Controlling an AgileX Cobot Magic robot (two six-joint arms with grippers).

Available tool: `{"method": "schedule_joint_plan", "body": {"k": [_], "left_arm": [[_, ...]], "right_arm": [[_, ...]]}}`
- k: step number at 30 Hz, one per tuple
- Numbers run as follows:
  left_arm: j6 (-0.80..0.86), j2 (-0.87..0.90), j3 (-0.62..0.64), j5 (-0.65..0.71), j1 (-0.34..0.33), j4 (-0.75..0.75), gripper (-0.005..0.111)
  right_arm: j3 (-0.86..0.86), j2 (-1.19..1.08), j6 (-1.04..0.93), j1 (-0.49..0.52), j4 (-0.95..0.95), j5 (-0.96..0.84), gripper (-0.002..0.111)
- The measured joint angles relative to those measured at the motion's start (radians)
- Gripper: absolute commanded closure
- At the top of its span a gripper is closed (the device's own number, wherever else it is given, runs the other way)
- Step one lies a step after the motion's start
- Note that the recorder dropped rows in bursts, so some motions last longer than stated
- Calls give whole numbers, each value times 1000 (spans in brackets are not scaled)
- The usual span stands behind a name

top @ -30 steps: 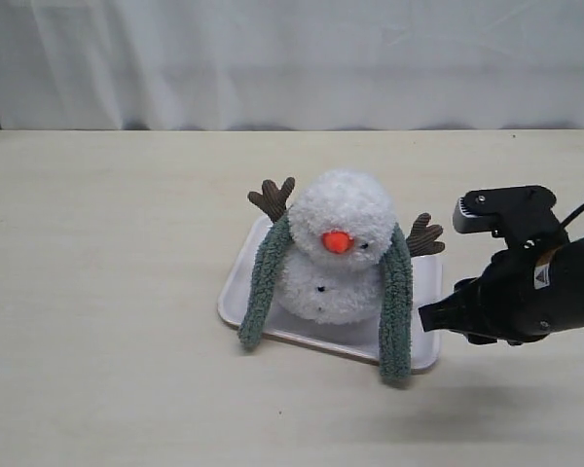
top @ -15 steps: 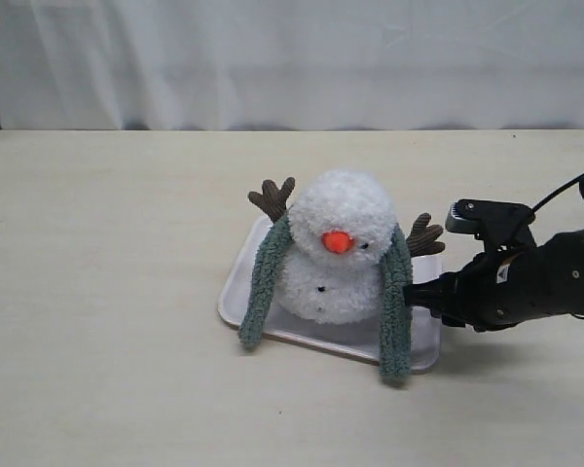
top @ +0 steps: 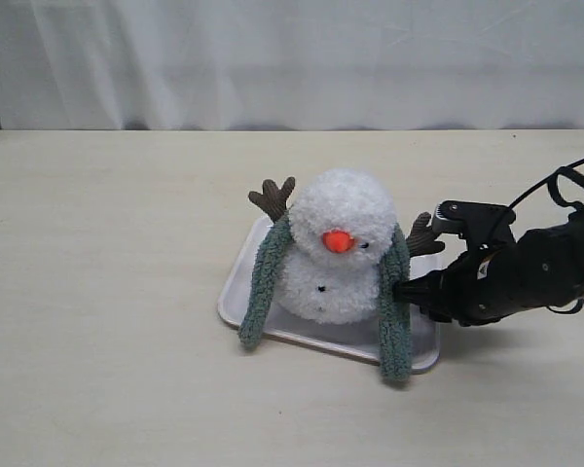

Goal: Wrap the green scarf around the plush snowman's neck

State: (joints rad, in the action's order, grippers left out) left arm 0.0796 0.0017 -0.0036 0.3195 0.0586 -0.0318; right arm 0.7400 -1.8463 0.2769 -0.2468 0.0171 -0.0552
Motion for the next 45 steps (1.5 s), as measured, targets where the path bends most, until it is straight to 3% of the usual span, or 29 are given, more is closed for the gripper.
{"method": "schedule_joint_plan", "body": {"k": [12, 32, 42, 45], "left_arm": [[0, 0, 0, 0, 0, 0, 107], [0, 0, 0, 0, 0, 0, 107], [0, 0, 0, 0, 0, 0, 107], [0, 0, 0, 0, 0, 0, 107]], "right_arm": [[39, -17, -151, 0, -17, 15, 104], [90, -17, -168, 0, -151, 21, 104], [93, 195, -258, 0, -154, -121, 104], [93, 264, -292, 0, -155, -172, 97]]}}
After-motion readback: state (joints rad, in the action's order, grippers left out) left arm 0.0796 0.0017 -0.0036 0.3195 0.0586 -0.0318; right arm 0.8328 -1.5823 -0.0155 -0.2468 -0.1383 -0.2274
